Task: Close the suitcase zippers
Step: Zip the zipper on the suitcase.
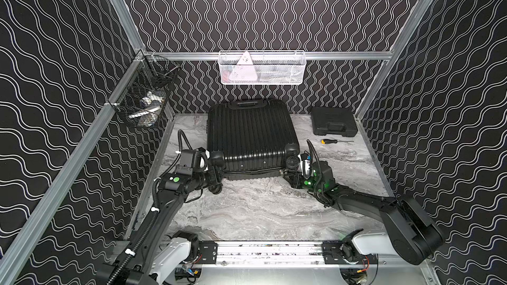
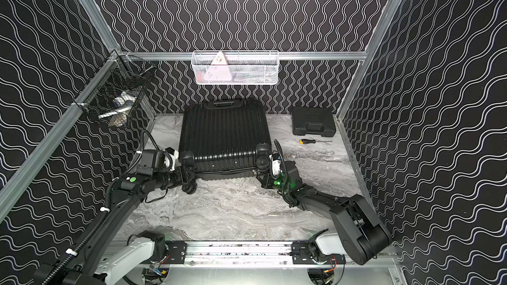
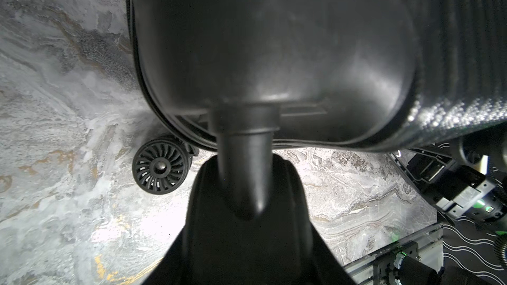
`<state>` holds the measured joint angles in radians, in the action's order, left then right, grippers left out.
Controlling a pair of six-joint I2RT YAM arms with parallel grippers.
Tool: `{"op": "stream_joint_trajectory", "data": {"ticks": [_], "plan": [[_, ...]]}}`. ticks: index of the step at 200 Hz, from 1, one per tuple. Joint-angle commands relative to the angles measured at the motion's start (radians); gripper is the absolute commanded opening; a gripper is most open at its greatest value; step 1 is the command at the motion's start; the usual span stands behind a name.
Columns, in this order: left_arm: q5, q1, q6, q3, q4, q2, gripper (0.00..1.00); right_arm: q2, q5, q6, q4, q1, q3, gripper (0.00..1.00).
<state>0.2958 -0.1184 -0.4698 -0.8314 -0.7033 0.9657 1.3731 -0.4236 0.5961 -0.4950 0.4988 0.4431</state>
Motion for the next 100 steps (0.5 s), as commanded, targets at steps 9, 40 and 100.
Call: {"op": "stream_joint_trajectory", "data": {"ticks": [9, 40, 100], "plan": [[0.140, -0.014, 0.034, -0.005, 0.042, 0.004, 0.33, 0.016, -0.074, 0.039, -0.162, 0.007, -0.015, 0.00], [0.143, -0.015, 0.031, -0.002, 0.047, -0.001, 0.33, 0.030, -0.081, 0.071, -0.208, 0.009, -0.035, 0.00], [0.146, -0.016, 0.031, -0.003, 0.052, 0.004, 0.33, 0.055, -0.087, 0.115, -0.270, 0.022, -0.046, 0.00]]}}
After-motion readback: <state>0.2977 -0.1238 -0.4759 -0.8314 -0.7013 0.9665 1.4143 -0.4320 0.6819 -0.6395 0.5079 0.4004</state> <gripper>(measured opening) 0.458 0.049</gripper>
